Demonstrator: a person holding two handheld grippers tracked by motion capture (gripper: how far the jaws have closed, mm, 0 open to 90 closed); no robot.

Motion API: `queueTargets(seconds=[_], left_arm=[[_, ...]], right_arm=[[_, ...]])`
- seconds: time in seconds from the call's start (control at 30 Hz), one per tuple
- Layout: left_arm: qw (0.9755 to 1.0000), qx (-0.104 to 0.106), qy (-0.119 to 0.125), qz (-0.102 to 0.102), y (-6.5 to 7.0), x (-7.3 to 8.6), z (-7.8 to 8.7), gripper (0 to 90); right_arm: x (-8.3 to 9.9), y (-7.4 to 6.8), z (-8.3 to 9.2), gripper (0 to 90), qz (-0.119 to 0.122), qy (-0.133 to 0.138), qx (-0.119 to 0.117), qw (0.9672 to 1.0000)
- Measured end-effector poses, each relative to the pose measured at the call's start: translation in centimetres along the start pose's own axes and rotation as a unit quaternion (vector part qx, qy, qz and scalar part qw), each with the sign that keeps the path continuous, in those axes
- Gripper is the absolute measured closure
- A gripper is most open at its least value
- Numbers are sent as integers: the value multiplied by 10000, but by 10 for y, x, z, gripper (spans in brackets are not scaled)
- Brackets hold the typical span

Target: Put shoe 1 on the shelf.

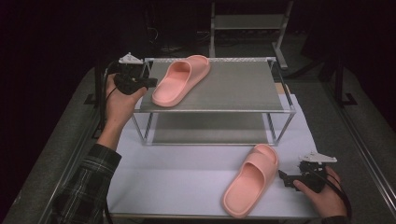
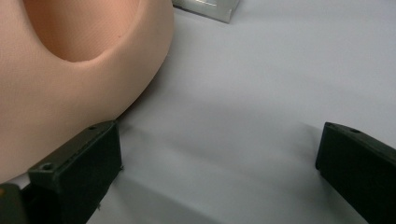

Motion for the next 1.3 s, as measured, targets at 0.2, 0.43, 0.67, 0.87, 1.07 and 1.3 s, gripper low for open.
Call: queueTargets(seconds=[0.2,0.43,0.67,0.87,1.07,1.3], left_arm=[[9998,7,-42,194,-1,16,-6,899],[9996,243,13,143,12,14,-6,899],[9989,459,61,-7,32,4,-11,898],[9974,703,157,21,44,-3,-18,899],[9964,828,198,-60,55,-10,-24,898],[9966,796,175,-115,53,-7,-14,790]], right_arm=[[0,0,0,0,-3,-10,-1,10000],[0,0,0,0,-1,-14,-2,10000],[0,0,0,0,1,-17,-1,10000],[0,0,0,0,5,-14,-4,10000],[0,0,0,0,5,-14,1,10000],[0,0,0,0,10,-20,9,10000]])
Point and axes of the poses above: each handheld gripper's, and its own axes: z roughly backward along the jaws, x roughly out of its underside, y roughly to its right, the point moved 2 cm from there along -z, roughly forward along the jaws, and after that the axes turned 12 degrees about -z, right-handed, at the moved point
